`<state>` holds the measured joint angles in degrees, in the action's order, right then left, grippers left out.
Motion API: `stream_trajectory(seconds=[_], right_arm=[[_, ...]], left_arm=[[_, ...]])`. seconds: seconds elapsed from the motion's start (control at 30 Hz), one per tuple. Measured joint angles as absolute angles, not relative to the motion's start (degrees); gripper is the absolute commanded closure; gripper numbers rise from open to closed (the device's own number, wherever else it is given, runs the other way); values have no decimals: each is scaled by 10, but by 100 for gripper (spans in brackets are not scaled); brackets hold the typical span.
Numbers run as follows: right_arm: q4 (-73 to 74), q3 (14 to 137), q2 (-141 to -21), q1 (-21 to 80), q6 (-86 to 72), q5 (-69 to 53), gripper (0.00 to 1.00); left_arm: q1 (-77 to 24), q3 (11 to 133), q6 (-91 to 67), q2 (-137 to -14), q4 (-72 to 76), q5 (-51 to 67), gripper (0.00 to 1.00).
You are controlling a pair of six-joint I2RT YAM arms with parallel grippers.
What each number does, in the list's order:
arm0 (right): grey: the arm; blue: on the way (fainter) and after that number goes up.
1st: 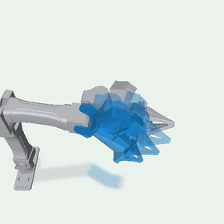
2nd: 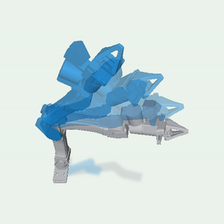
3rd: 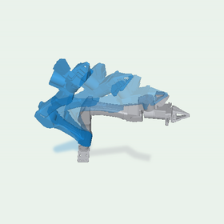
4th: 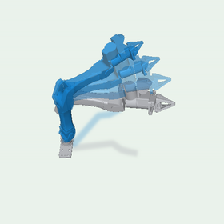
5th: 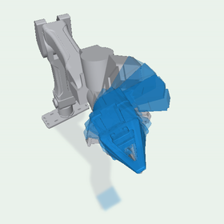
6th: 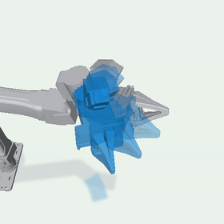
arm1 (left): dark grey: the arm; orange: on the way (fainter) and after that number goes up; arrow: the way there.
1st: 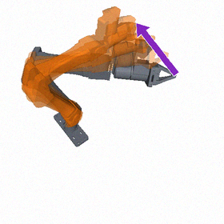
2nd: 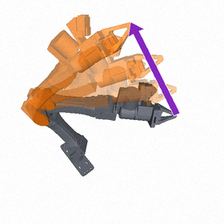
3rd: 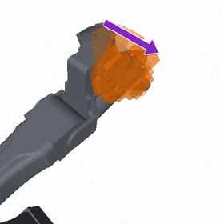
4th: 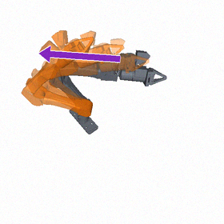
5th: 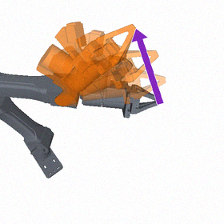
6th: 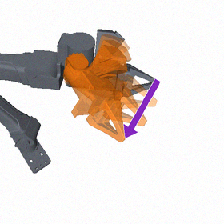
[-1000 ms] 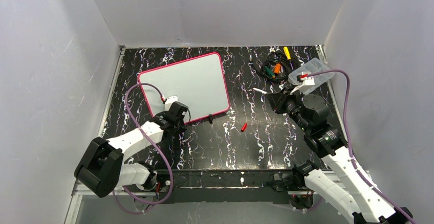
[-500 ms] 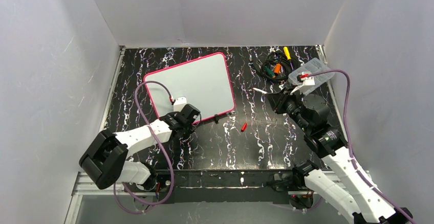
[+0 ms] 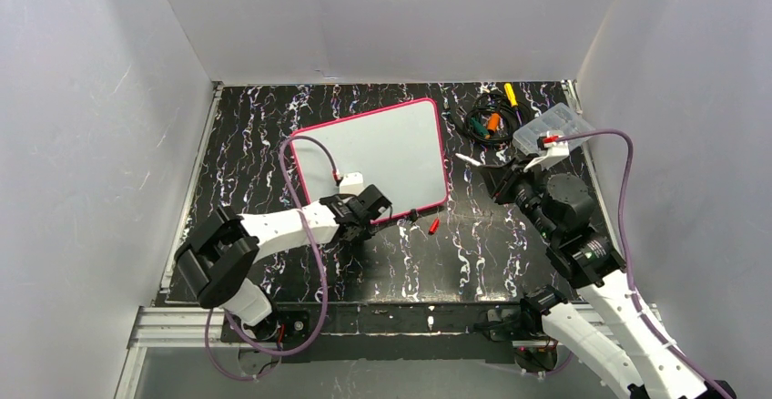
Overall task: Write a sentence on the whiteboard
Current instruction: Move the whiteboard stand to the center of the board.
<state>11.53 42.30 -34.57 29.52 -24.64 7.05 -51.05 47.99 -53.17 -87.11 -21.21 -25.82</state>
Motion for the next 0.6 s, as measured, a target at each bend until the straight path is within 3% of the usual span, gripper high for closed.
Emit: stream_trajectory(seconds=[0.43,0.6], right_arm=[[136,423,-318,295,-236,89,99],[141,423,-312,295,-233,91,99]], left_arm=[[-566,576,-611,-959,-255,-259,99],[-575,585,-624,-966,-253,-253,78]])
